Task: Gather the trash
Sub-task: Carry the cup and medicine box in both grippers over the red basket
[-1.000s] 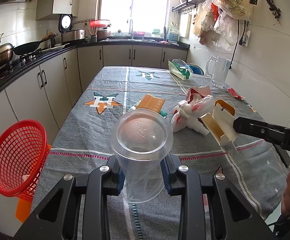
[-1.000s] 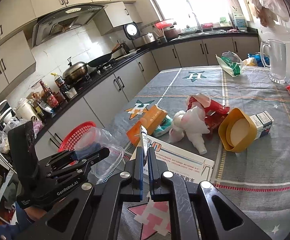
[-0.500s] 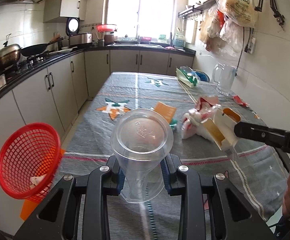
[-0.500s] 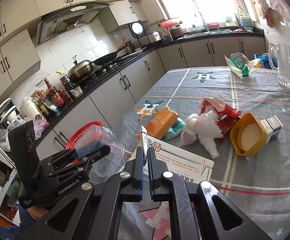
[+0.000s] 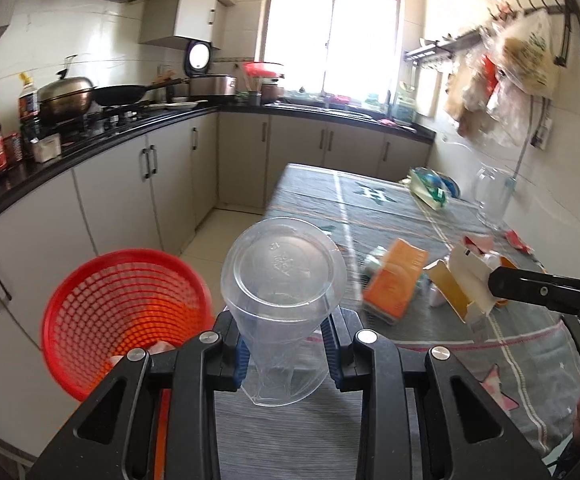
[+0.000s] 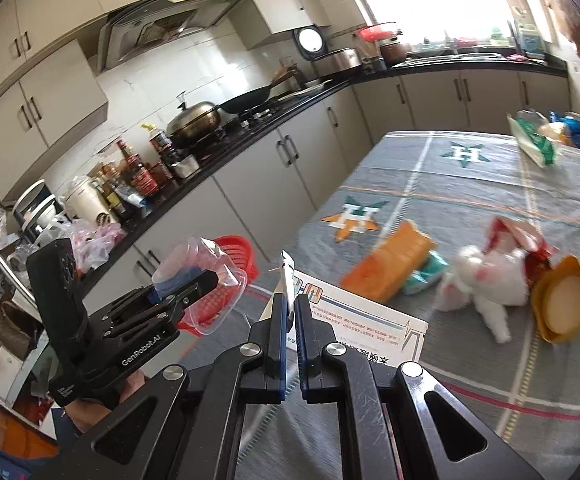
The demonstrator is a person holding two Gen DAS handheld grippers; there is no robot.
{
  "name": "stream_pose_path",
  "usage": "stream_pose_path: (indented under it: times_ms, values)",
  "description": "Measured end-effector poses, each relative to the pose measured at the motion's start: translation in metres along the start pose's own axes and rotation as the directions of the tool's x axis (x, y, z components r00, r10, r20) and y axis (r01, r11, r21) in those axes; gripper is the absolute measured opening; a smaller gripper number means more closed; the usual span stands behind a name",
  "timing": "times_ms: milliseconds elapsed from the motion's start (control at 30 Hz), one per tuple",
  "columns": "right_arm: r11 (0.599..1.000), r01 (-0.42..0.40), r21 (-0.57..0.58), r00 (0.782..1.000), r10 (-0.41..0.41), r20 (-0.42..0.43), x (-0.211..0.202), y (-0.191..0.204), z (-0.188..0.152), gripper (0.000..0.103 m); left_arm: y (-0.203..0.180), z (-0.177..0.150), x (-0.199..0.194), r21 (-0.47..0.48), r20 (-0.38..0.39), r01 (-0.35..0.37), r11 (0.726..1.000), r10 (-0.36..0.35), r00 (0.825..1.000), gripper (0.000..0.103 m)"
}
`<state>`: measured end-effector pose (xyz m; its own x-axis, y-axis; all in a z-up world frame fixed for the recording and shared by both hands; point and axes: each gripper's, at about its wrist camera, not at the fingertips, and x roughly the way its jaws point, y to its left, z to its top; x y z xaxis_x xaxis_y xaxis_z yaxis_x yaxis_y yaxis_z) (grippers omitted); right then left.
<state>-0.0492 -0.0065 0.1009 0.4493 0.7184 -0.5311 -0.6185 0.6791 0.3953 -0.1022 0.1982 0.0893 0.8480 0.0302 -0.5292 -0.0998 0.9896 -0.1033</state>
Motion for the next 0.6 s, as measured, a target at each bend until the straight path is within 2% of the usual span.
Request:
stream_pose_path:
  times_ms: [300,600]
  values:
    - [0.994,-0.089,-0.061,0.995,0.086,-0.050,0.043,0.048,0.026,0.006,0.058,0.004,-0.007,-0.068,0.010,-0.090,0.994,0.090,0.996,0.029]
    - [0.978,-0.183,-0.098,0.981,0.174,-0.087,0.090,0.101,0.052,0.006,0.116,0.002,-0.007,-0.140,-0.007,-0.175,0.974,0.176,0.984,0.029]
